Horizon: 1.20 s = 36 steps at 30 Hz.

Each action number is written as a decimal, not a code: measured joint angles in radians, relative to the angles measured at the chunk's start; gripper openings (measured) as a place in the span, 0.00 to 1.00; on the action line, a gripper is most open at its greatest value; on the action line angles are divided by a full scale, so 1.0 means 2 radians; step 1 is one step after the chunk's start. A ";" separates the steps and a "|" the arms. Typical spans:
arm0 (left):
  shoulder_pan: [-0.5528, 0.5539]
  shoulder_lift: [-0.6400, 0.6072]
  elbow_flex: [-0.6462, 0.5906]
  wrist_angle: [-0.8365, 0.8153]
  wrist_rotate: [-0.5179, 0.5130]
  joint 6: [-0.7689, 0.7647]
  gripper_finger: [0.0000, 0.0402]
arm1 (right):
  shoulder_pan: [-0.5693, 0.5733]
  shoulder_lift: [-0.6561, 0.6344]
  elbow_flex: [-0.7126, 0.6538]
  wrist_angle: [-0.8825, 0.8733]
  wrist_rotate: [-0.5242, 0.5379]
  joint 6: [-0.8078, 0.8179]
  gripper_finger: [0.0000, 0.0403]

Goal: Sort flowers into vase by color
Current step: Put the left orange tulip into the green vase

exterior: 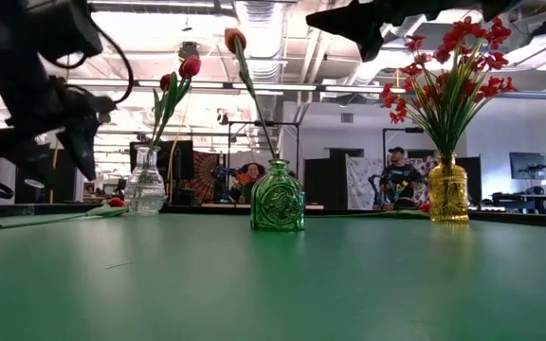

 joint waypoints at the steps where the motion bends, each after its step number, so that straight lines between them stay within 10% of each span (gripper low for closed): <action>1: 0.000 0.000 -0.007 0.005 -0.004 -0.001 0.64 | 0.001 0.000 0.000 0.000 0.000 0.000 0.61; 21: 0.000 0.039 -0.083 0.112 -0.077 0.001 0.58 | 0.006 0.000 0.000 -0.002 -0.001 0.002 0.61; 36: -0.006 0.143 -0.078 0.152 -0.100 -0.012 0.30 | 0.007 0.000 0.000 -0.002 0.000 0.002 0.61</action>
